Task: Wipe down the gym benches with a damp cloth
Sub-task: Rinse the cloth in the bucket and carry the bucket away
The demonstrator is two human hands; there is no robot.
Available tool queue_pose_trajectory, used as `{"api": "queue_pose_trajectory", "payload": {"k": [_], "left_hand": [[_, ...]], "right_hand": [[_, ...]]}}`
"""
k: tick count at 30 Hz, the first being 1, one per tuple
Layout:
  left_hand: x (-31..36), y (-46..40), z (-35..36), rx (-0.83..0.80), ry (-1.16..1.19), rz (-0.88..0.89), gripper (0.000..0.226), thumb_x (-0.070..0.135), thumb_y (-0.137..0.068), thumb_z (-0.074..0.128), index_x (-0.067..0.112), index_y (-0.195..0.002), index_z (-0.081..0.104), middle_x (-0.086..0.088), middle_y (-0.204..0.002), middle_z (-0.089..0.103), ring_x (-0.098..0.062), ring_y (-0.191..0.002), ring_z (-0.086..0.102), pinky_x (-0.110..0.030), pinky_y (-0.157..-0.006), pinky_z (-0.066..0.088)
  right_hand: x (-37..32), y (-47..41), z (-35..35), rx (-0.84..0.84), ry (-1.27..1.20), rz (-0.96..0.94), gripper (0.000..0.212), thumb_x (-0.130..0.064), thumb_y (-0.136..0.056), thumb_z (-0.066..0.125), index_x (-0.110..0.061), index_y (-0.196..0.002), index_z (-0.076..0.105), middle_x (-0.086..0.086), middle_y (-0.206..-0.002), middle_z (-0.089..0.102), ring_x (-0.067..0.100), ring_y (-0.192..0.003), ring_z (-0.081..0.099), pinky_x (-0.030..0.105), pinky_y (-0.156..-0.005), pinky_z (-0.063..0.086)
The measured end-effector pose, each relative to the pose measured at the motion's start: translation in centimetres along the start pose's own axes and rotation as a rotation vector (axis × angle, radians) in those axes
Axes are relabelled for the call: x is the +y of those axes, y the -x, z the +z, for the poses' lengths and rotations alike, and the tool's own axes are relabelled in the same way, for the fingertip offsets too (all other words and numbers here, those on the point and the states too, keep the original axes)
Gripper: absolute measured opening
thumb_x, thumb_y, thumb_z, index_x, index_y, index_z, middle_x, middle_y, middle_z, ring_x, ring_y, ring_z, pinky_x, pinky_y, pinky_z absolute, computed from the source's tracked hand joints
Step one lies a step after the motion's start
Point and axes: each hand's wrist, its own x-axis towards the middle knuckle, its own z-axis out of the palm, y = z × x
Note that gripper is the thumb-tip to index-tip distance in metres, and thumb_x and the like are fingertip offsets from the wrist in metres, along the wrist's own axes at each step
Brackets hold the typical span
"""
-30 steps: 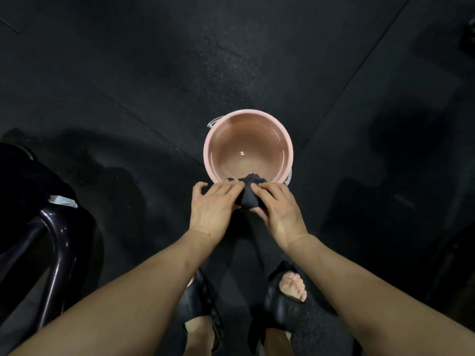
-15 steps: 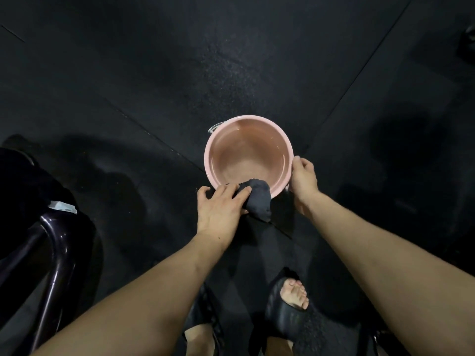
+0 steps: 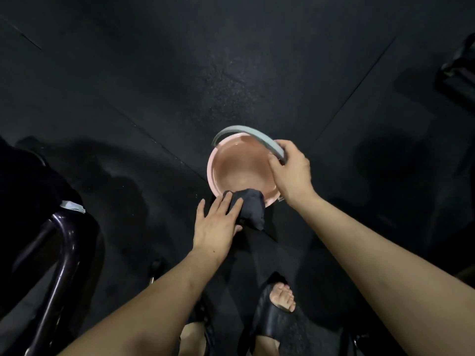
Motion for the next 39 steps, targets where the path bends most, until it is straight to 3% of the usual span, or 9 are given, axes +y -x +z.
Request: {"api": "queue_pose_trajectory", "payload": {"k": [5, 9, 12, 16, 19, 23, 30, 34, 39], "left_hand": [[-1.0, 2.3, -2.2, 0.003, 0.089, -0.087, 0.062, 0.048, -0.105, 0.045, 0.031, -0.16, 0.022, 0.003, -0.168, 0.024, -0.017, -0.154, 0.024, -0.048, -0.126, 0.016], [-1.6, 4.9, -4.6, 0.003, 0.127, -0.155, 0.053, 0.048, -0.107, 0.039, 0.031, -0.156, 0.029, 0.001, -0.165, 0.031, -0.018, -0.148, 0.033, -0.046, -0.123, 0.021], [-2.1, 6.7, -6.7, 0.011, 0.138, -0.176, 0.05, 0.048, -0.107, 0.037, 0.031, -0.154, 0.033, 0.003, -0.162, 0.034, -0.017, -0.145, 0.038, -0.042, -0.122, 0.025], [-2.7, 8.0, -10.0, 0.062, 0.138, -0.159, 0.048, 0.048, -0.107, 0.038, 0.031, -0.152, 0.037, 0.007, -0.161, 0.036, -0.014, -0.145, 0.039, -0.039, -0.12, 0.029], [-3.1, 8.6, -12.4, 0.066, 0.109, -0.148, 0.048, 0.049, -0.107, 0.039, 0.032, -0.152, 0.037, 0.006, -0.162, 0.036, -0.015, -0.146, 0.038, -0.04, -0.12, 0.029], [-2.7, 9.9, -16.5, 0.064, 0.037, -0.112, 0.051, 0.05, -0.106, 0.036, 0.031, -0.154, 0.036, 0.005, -0.164, 0.034, -0.017, -0.149, 0.033, -0.043, -0.122, 0.027], [1.9, 15.4, -27.4, 0.087, -0.018, -0.072, 0.056, 0.055, -0.105, 0.031, 0.031, -0.156, 0.034, 0.003, -0.165, 0.033, -0.017, -0.15, 0.032, -0.044, -0.122, 0.027], [6.6, 20.1, -35.1, 0.158, -0.045, -0.013, 0.055, 0.054, -0.105, 0.033, 0.03, -0.155, 0.037, 0.002, -0.163, 0.036, -0.018, -0.149, 0.034, -0.045, -0.12, 0.03], [13.3, 26.5, -42.6, 0.252, -0.073, 0.069, 0.056, 0.054, -0.105, 0.034, 0.03, -0.154, 0.039, 0.003, -0.162, 0.038, -0.017, -0.149, 0.035, -0.041, -0.118, 0.031]], "right_hand": [[-3.9, 1.1, -0.4, -0.244, 0.249, -0.059, 0.044, -0.018, -0.1, 0.057, -0.036, -0.14, 0.061, -0.012, -0.115, 0.07, 0.012, -0.102, 0.06, 0.033, -0.09, 0.052], [-5.8, 2.3, 0.0, -0.408, 0.404, 0.066, 0.03, -0.01, -0.102, 0.054, -0.015, -0.13, 0.064, 0.002, -0.103, 0.067, 0.025, -0.095, 0.064, 0.026, -0.064, 0.043], [-7.0, 3.0, 0.3, -0.449, 0.402, 0.206, 0.029, -0.005, -0.101, 0.054, -0.01, -0.127, 0.064, 0.011, -0.115, 0.069, 0.025, -0.094, 0.06, 0.026, -0.072, 0.045], [-9.0, 3.7, -0.7, -0.457, 0.326, 0.297, 0.029, -0.005, -0.099, 0.056, -0.01, -0.126, 0.066, 0.007, -0.106, 0.068, 0.022, -0.089, 0.061, 0.026, -0.063, 0.045], [-9.8, 5.1, -1.6, -0.442, 0.236, 0.362, 0.025, -0.013, -0.096, 0.063, -0.01, -0.121, 0.066, 0.002, -0.095, 0.066, 0.015, -0.082, 0.059, 0.028, -0.065, 0.045], [-11.5, 7.6, -4.7, -0.411, 0.11, 0.436, 0.023, -0.021, -0.097, 0.066, -0.012, -0.118, 0.065, 0.004, -0.1, 0.066, 0.019, -0.091, 0.061, 0.032, -0.074, 0.047], [-18.3, 16.0, -15.9, -0.355, 0.033, 0.439, 0.019, -0.024, -0.098, 0.057, -0.013, -0.086, 0.066, 0.005, -0.079, 0.064, 0.019, -0.075, 0.059, 0.032, -0.071, 0.049], [-23.2, 22.4, -24.3, -0.282, -0.058, 0.441, 0.021, -0.024, -0.099, 0.057, -0.009, -0.1, 0.072, 0.008, -0.092, 0.073, 0.021, -0.081, 0.068, 0.03, -0.068, 0.052], [-27.5, 30.6, -34.2, -0.179, -0.211, 0.502, 0.024, -0.03, -0.098, 0.059, -0.013, -0.105, 0.075, 0.007, -0.096, 0.076, 0.026, -0.094, 0.073, 0.042, -0.092, 0.059]]}}
